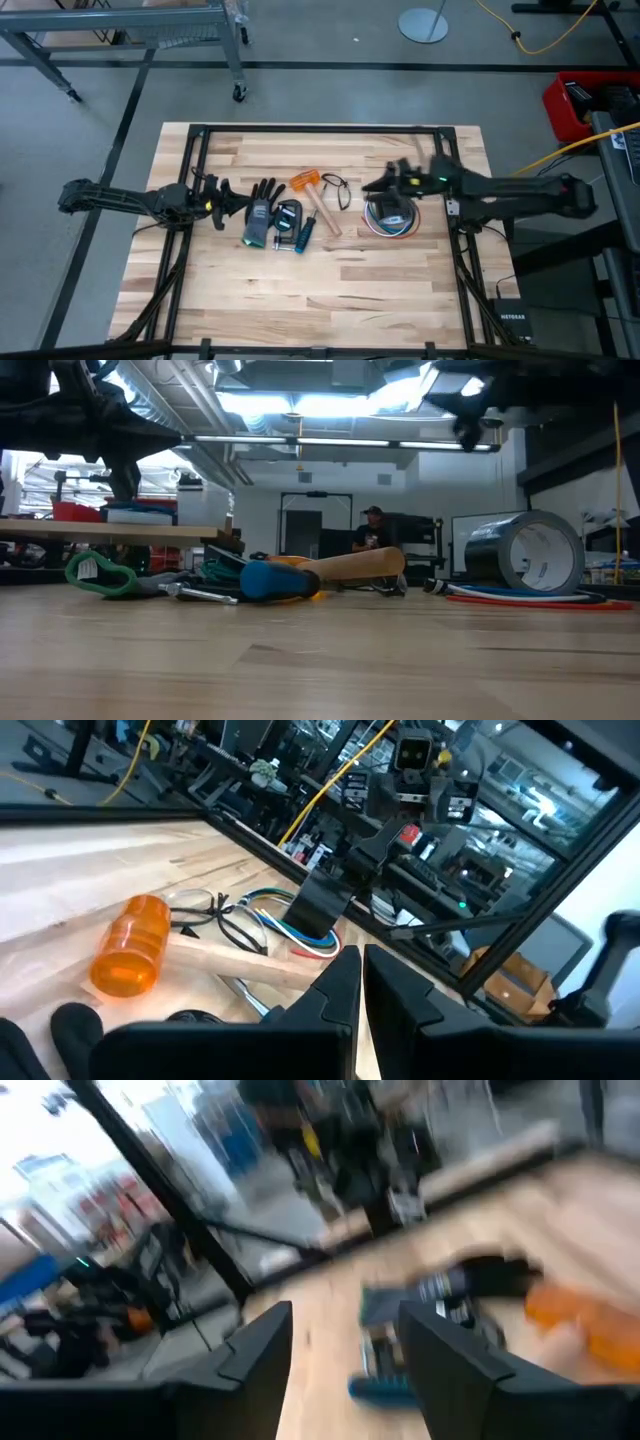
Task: Coil cords
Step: Uncoil the green wire from the spool
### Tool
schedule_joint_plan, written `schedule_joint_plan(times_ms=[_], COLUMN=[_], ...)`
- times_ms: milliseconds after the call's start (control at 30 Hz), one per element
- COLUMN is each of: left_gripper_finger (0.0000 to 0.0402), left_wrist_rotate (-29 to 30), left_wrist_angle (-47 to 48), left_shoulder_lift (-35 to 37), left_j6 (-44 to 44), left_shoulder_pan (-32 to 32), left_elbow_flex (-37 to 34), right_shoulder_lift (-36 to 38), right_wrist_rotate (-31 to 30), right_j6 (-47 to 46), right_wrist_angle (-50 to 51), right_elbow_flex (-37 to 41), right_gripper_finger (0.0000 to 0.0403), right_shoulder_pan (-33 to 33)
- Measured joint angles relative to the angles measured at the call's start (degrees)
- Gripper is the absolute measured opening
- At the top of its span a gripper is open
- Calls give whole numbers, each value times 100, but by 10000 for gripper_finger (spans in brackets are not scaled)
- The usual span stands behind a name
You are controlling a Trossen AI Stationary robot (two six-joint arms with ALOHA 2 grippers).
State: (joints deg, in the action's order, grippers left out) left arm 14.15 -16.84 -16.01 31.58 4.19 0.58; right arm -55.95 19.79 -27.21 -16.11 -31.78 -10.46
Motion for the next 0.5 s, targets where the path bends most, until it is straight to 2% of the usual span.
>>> schedule_joint_plan(times_ms=[133, 233, 333, 500], left_gripper_finger=[10, 10, 10, 10], left_wrist_rotate=[0, 2, 2, 2], left_wrist_angle=[54, 274, 571, 932], left_shoulder_lift=[0, 1, 1, 2], left_j6=[-353, -457, -462, -354], left_shoulder_pan=[0, 0, 0, 0], left_elbow_flex=[0, 0, 0, -2], right_shoulder_lift=[-1275, -2108, -2830, -3799], right_wrist_rotate=[193, 657, 1063, 1133], right_j6=[1, 51, 250, 586], right_wrist_angle=[1186, 1800, 1974, 2143], right_elbow_flex=[-1173, -1990, -2675, -3506], right_gripper_finger=[188, 188, 189, 189], right_shoulder_pan=[-2, 0, 0, 0])
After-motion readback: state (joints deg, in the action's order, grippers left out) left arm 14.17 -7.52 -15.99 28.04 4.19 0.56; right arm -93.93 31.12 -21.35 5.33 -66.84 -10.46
